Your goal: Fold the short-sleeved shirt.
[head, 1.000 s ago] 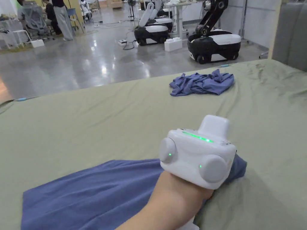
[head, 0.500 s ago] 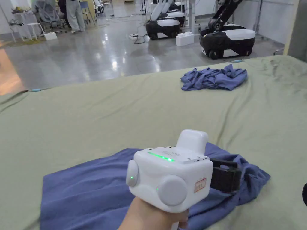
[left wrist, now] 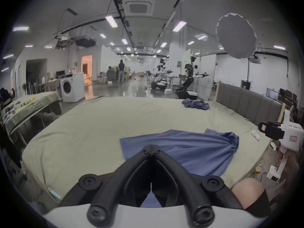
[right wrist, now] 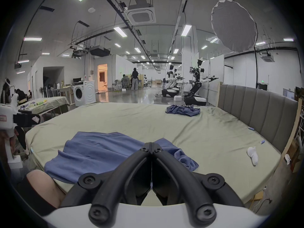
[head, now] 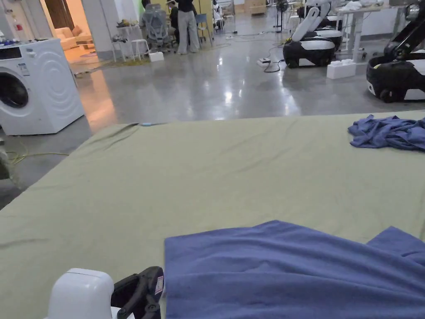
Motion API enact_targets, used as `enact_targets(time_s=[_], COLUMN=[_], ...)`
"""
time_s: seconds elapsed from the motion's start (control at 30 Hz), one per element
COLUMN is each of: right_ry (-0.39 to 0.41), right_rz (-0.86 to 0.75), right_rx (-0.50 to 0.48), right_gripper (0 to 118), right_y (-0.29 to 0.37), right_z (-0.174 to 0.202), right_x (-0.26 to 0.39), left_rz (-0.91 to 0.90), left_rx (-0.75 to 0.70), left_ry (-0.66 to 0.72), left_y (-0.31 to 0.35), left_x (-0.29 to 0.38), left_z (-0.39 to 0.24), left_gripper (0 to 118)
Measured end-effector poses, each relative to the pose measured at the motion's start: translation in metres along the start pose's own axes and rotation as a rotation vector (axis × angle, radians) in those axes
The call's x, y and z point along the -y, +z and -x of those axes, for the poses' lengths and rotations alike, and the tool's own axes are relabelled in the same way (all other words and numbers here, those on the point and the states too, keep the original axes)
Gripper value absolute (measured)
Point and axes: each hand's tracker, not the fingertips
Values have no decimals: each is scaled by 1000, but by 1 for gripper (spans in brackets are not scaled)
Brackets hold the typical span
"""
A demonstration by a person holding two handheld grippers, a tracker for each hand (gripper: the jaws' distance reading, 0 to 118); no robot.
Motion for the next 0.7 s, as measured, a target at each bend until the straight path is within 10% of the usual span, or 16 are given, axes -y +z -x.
enact_targets(time_s=[0.27,0.3,0.37,0.6,0.7], right_ry=[-8,-15,-11,33,1], right_rz=[100,109,134,163,185], right_rx=[21,20,9,43,50], right_gripper=[3,3,3,3,3], right_y=[-34,-39,-47,-62,-69], right_z=[-3,-4,-7,-21,-27], right_x=[12,12,12,17,24], left_rz=[173,215,330,518,557], left_rx=[91,74,73,-86,-119], left_ry=[102,95,148,103,8], left_y=[-176,-203,-263,-340,-331], left_x=[-20,-24,-25,11,32], left_z=[64,69,82,95,81], left_gripper=[4,23,117,118,97])
